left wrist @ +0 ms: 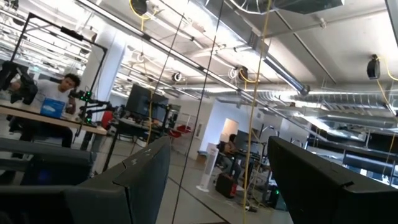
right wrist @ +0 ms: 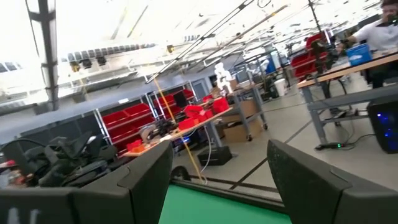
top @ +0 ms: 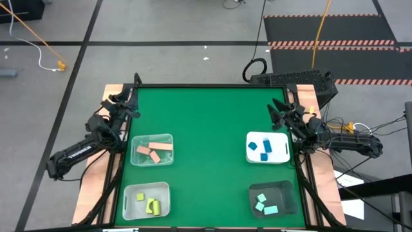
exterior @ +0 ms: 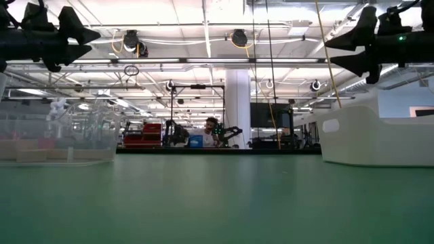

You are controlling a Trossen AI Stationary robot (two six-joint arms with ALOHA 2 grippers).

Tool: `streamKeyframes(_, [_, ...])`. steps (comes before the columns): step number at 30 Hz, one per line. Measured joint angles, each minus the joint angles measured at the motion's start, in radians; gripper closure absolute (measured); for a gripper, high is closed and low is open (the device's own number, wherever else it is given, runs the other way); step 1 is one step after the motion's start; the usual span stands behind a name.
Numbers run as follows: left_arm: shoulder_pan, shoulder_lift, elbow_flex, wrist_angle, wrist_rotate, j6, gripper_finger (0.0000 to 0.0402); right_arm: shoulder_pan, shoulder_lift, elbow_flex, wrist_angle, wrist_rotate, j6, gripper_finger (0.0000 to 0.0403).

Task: Sort & place blocks by color
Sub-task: Return to Home Position

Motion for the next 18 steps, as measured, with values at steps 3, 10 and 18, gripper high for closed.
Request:
streamKeyframes(3, [0.000,0.000,0.000,0.000,0.000,0.000,0.0133,-0.013,0.000,0.000,0.000,0.000,0.000,0.0149])
streamKeyframes(10, [0.000,0.000,0.000,0.000,0.000,0.000,0.0133,-0.015,0.005,0.000,0.000,0.000,0.000,0.0149])
streamKeyframes(18, [0.000,0.000,0.000,0.000,0.000,0.000,0.0133,-0.015,0.005,0.000,0.000,0.000,0.000,0.0149])
